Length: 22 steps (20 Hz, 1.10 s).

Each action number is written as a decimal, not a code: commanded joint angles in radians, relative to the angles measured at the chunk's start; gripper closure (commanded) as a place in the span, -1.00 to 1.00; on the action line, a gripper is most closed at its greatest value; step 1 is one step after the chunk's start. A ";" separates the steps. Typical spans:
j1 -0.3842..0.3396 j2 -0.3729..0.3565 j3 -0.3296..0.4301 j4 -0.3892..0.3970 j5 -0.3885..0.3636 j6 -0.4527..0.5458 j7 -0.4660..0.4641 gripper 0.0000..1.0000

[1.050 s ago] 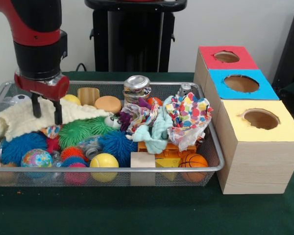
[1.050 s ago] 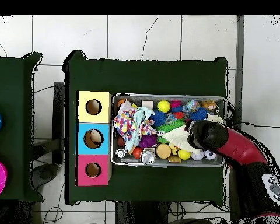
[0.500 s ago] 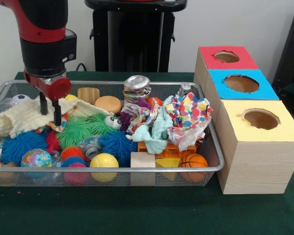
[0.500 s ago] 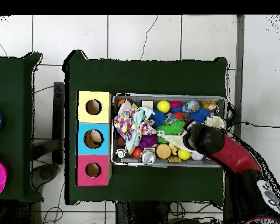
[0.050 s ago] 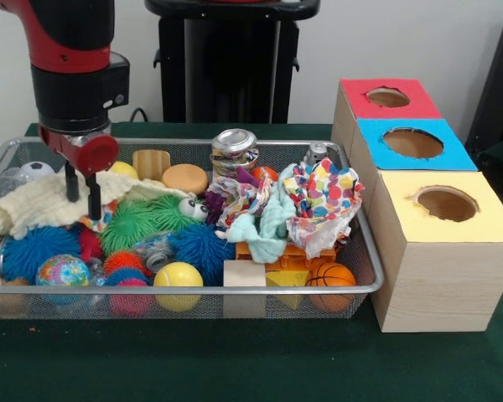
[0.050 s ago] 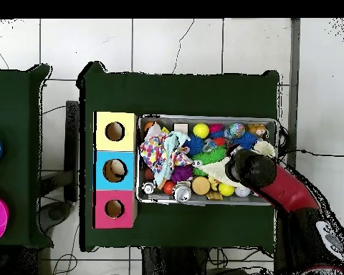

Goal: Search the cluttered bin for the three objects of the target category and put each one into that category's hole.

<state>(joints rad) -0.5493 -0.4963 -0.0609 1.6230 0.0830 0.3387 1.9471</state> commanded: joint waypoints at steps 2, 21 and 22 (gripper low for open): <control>0.001 0.013 0.143 0.056 0.082 -0.035 0.182 -1.00; 0.003 0.020 0.234 0.089 0.140 -0.144 0.195 -1.00; -0.002 0.022 0.240 0.091 0.139 -0.149 0.193 -1.00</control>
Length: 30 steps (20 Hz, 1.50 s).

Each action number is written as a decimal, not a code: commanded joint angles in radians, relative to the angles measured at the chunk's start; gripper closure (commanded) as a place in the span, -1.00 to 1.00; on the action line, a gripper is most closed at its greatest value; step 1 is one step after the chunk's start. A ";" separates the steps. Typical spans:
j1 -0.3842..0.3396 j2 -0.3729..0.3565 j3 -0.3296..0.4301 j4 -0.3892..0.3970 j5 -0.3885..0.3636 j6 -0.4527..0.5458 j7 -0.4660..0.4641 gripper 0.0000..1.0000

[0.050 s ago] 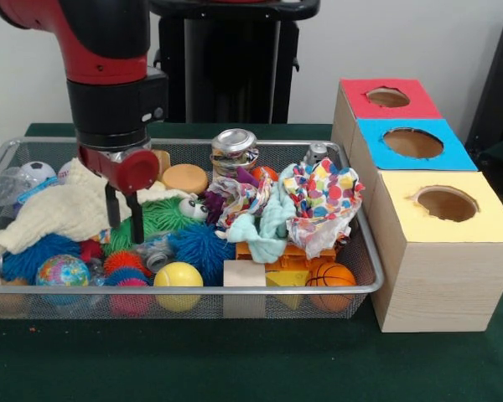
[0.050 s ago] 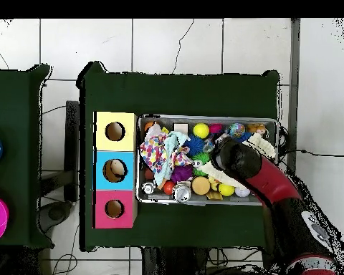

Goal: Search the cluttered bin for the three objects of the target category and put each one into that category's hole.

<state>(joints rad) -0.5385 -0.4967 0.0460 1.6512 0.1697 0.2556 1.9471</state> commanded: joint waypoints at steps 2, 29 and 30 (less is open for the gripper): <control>-0.020 0.025 0.142 0.066 0.050 -0.078 0.191 -1.00; -0.035 0.093 0.115 0.181 0.015 -0.229 0.228 -1.00; -0.044 0.097 0.123 0.180 0.010 -0.236 0.220 -1.00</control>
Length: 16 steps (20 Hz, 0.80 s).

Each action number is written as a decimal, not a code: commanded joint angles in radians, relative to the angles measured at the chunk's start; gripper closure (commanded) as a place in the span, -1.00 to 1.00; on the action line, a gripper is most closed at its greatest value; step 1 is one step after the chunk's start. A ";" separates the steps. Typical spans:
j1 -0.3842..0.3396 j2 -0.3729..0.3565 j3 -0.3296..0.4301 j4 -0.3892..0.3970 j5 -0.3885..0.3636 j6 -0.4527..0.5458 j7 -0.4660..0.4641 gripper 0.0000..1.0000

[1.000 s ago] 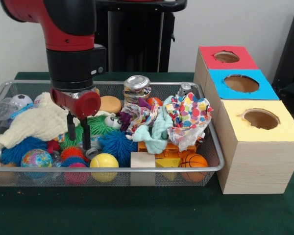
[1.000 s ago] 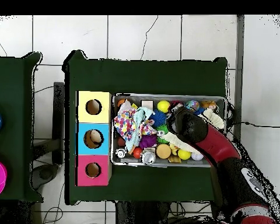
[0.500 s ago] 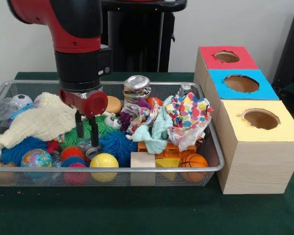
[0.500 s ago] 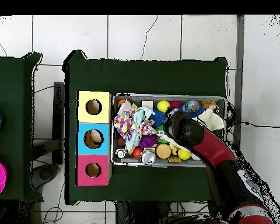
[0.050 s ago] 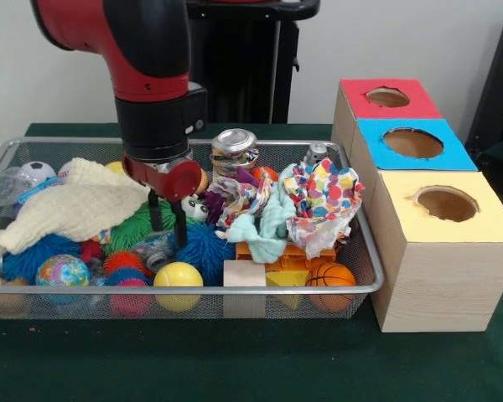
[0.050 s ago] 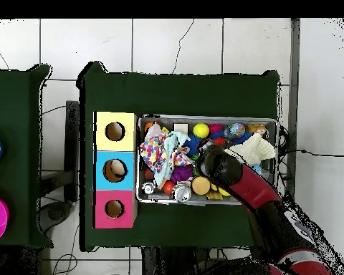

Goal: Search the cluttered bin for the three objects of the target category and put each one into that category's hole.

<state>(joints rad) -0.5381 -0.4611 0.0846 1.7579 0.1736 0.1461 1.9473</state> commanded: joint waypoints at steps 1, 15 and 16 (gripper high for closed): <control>-0.053 0.065 0.092 0.073 0.001 -0.133 0.212 -1.00; -0.094 0.075 0.100 0.045 -0.016 -0.145 0.151 -1.00; -0.091 0.074 0.095 0.044 -0.015 -0.142 0.150 -1.00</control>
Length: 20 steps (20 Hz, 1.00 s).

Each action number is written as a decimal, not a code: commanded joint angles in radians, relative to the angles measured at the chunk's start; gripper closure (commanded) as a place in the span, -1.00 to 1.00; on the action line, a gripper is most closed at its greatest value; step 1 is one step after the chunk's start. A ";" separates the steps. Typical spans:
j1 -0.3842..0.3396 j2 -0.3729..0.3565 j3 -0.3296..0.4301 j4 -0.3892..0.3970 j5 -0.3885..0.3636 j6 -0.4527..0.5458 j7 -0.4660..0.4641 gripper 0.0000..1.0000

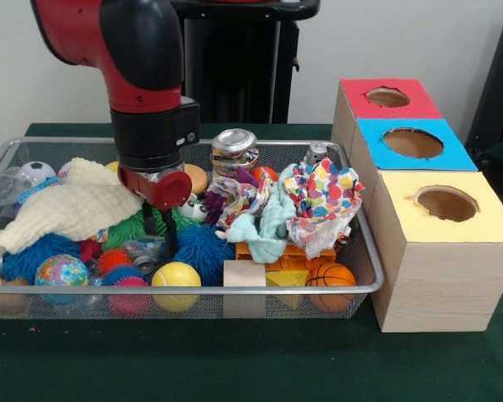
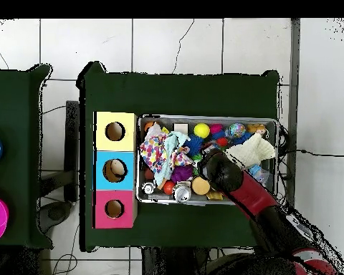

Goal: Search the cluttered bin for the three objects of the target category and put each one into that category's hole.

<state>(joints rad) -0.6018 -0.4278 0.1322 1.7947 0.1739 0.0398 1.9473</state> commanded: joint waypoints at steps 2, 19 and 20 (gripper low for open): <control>-0.020 0.040 0.037 0.001 -0.019 -0.040 0.145 -1.00; 0.009 0.041 -0.014 -0.043 -0.002 0.020 0.121 1.00; 0.009 0.041 -0.015 -0.044 0.001 0.027 0.121 1.00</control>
<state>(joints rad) -0.5854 -0.4371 0.1172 1.7995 0.1737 0.0411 1.9473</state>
